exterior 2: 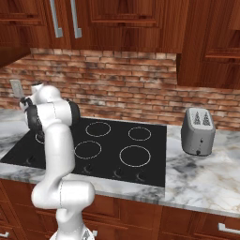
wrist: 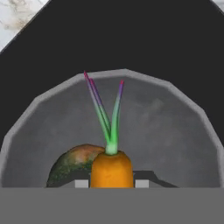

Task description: Put the squash and carrot in the pan. Then turn on the front left burner and set the heat to medium.

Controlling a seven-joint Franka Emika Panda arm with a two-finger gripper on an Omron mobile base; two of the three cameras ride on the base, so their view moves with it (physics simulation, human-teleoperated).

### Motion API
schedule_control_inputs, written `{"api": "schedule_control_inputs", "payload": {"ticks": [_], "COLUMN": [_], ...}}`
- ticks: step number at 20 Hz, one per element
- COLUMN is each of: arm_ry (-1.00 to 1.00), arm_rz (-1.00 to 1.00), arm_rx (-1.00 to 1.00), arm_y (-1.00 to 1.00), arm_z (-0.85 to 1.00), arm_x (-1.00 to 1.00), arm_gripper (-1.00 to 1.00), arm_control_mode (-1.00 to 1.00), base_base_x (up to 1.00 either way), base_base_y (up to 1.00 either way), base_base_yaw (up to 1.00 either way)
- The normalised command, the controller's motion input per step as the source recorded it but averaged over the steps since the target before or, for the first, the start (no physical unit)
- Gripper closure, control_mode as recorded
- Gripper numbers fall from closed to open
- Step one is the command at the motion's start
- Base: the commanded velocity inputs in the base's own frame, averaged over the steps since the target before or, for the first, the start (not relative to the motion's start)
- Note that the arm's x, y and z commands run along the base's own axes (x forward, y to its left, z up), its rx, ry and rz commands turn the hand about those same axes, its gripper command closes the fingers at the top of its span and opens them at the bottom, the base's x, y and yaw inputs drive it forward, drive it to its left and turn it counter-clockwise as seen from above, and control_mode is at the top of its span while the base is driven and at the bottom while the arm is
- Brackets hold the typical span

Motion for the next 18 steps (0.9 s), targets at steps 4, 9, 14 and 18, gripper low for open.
{"api": "schedule_control_inputs", "payload": {"ticks": [4, 9, 14, 18], "arm_ry": [0.0, 0.01, 0.0, 0.0], "arm_rz": [0.0, -0.01, -0.01, 0.0], "arm_rx": [0.0, 0.0, 0.0, 0.0], "arm_y": [-0.2, -0.1, 0.0, 0.0], "arm_z": [-0.3, -0.08, 0.0, 0.0], "arm_x": [0.0, 0.0, 0.0, 0.0], "arm_gripper": [1.0, 1.0, -1.0, -1.0], "arm_control_mode": [-1.0, -1.0, -1.0, -1.0], "base_base_x": [0.0, 0.0, 0.0, 0.0], "base_base_y": [0.0, 0.0, 0.0, 0.0], "base_base_yaw": [0.0, 0.0, 0.0, 0.0]}}
